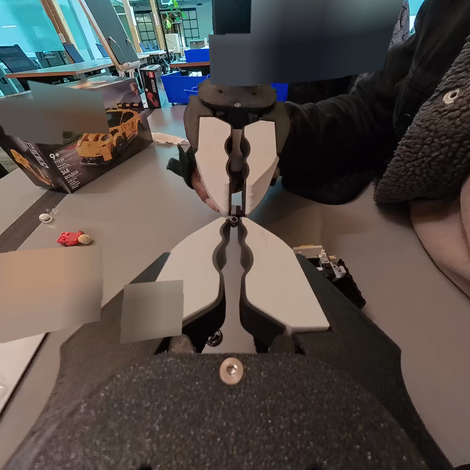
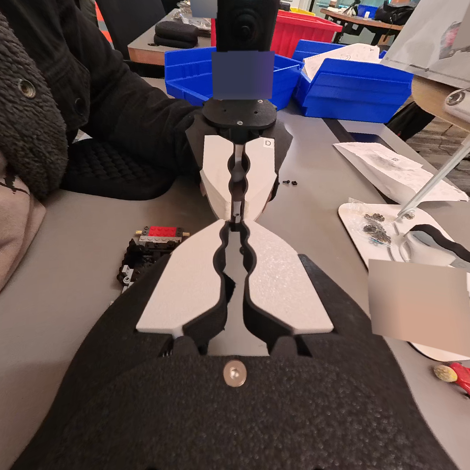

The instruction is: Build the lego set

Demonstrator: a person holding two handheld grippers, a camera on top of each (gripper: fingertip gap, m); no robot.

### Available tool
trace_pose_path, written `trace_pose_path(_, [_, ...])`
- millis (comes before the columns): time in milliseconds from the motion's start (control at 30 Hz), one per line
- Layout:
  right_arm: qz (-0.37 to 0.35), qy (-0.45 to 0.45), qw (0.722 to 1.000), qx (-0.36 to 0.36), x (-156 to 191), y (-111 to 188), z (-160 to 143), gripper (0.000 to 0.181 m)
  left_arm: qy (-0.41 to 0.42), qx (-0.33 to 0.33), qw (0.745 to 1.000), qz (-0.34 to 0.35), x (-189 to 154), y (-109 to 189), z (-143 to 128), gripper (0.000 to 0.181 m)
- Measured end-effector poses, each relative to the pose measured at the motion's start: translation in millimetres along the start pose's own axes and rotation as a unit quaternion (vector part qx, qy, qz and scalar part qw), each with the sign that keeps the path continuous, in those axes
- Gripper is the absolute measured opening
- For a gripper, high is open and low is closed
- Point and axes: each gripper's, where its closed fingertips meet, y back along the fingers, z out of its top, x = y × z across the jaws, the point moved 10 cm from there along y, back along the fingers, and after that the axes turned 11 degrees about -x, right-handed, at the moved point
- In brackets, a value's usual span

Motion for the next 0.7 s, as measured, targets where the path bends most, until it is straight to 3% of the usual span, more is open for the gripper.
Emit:
trace_pose_path(133, [0.010,-0.037,0.999,-0.009,-3.7,1.1,-1.1,0.008,0.033,-0.010,0.999,-0.007,2.0,-0.3,-0.3,0.006])
trace_pose_path(233, [0.014,-0.140,0.990,-0.028,-15.1,2.8,-6.2,0.008,0.046,-0.024,0.999,0.008,5.7,1.2,-1.0,0.009])
trace_pose_path(433, [0.049,-0.397,0.911,-0.105,-36.1,8.2,-22.2,0.007,-0.057,-0.004,0.996,0.072,4.2,1.1,2.0,0.014])
trace_pose_path(700, [0.079,-0.496,0.858,-0.106,-37.8,3.2,-37.6,0.007,-0.155,0.033,0.983,0.093,-3.4,-2.4,2.2,0.006])
